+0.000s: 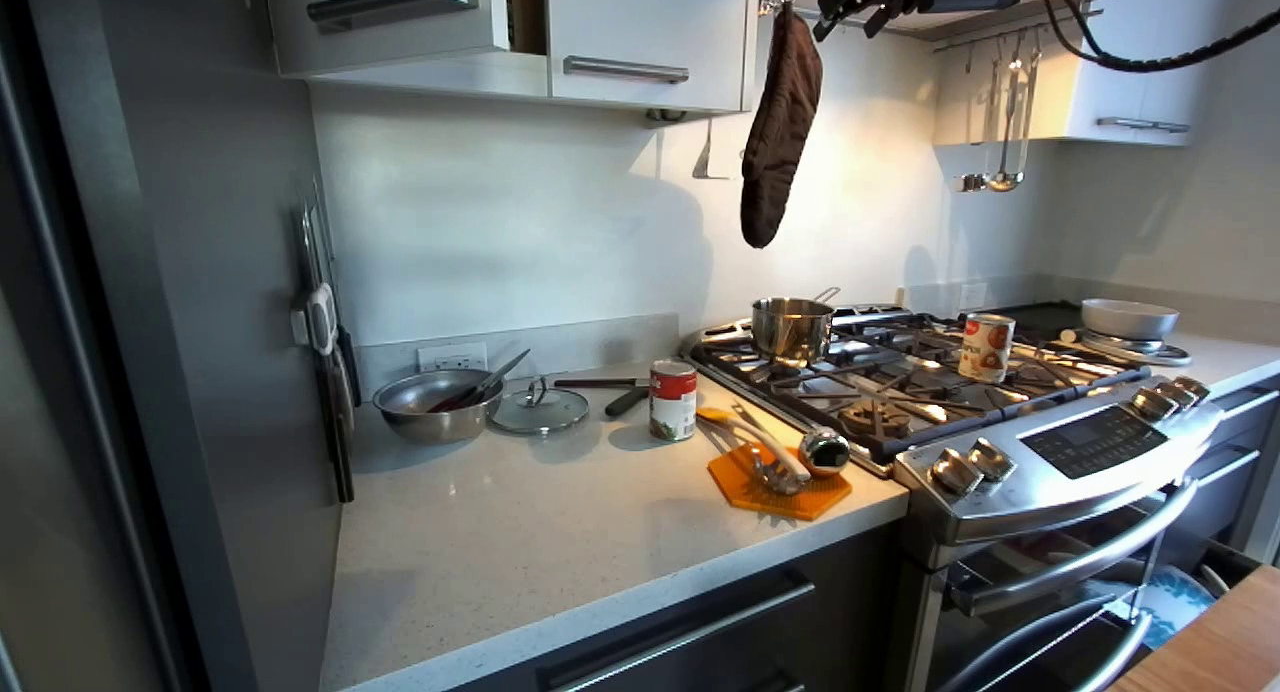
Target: Put the brown oven mitt on the left side of the counter.
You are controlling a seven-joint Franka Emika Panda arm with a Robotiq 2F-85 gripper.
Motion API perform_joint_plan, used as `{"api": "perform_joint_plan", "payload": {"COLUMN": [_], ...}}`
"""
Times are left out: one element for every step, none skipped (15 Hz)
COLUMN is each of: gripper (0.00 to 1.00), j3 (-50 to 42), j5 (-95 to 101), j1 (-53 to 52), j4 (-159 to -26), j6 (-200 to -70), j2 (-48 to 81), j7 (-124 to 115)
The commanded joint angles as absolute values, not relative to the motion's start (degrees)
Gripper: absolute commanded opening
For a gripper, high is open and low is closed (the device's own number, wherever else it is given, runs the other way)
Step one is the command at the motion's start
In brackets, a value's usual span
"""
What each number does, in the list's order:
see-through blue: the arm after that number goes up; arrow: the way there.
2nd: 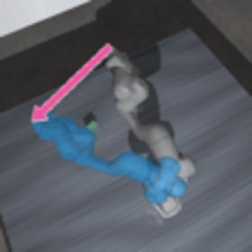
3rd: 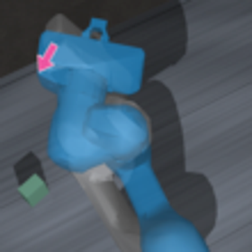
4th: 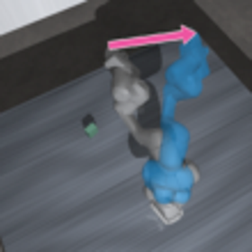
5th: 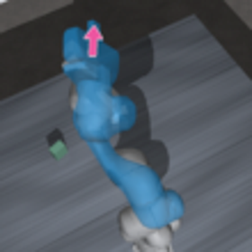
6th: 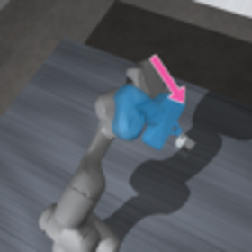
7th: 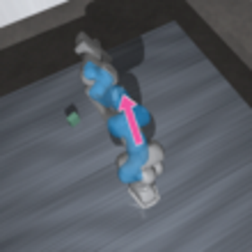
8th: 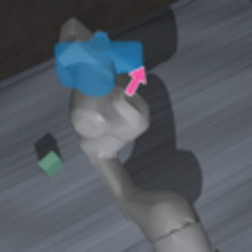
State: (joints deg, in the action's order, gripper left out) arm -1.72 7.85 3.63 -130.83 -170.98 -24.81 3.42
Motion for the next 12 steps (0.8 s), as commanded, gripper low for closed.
{"api": "perform_joint_plan", "payload": {"gripper": [1.00, 1.00, 1.00, 1.00, 1.00, 1.00, 1.00, 1.00, 1.00, 1.00, 1.00, 1.00], "j3": [-5.2, -2.5, -3.1, -3.5, -3.8, -3.9, -3.9, -3.9, -3.9, -3.9, -3.9, -3.9], "j5": [6.1, 7.0, 6.8, 6.7, 6.6, 6.6, 6.6, 6.6, 6.6, 6.6, 6.6, 6.6], "j1": [-0.2, 3.1, 2.3, 1.7, 1.4, 1.2, 1.2, 1.2, 1.1, 1.1, 1.1, 1.1], "j4": [-135.9, -132.7, -133.6, -134.2, -134.3, -134.3, -134.3, -134.3, -134.3, -134.3, -134.3, -134.3], "j6": [-179.0, -176.2, -177.5, -178.1, -178.2, -178.3, -178.3, -178.3, -178.3, -178.3, -178.3, -178.3], "j2": [-26.1, -24.8, -24.8, -24.8, -24.8, -24.8, -24.8, -24.8, -24.8, -24.9, -24.9, -24.9], "j7": [6.3, 4.4, 4.8, 5.0, 5.1, 5.2, 5.2, 5.2, 5.2, 5.2, 5.2, 5.2]}}
